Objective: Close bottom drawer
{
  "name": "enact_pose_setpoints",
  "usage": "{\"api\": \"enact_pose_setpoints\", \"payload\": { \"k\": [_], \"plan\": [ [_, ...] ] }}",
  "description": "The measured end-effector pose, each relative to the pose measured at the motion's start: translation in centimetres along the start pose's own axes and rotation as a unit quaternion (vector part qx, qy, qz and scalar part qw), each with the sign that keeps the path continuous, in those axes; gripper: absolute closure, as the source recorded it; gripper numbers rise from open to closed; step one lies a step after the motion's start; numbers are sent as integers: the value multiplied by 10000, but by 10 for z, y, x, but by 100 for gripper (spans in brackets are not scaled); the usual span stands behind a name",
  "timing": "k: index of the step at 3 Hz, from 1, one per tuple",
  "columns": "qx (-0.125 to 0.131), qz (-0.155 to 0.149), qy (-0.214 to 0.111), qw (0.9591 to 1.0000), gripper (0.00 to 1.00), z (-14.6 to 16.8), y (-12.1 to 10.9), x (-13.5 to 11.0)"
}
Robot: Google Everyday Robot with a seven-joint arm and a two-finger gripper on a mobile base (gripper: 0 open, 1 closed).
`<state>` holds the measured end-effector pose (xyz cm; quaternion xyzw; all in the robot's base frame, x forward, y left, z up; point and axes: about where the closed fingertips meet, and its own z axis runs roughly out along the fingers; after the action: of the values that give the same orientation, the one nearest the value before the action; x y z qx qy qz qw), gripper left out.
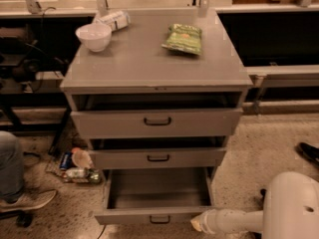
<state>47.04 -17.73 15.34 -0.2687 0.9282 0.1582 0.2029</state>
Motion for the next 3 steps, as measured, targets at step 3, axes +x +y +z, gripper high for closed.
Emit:
{"api": "enact_pose_setpoints", "payload": {
  "k": [3],
  "plan": [
    [149, -89, -453, 9988, 100, 18, -20, -32]
  ]
}}
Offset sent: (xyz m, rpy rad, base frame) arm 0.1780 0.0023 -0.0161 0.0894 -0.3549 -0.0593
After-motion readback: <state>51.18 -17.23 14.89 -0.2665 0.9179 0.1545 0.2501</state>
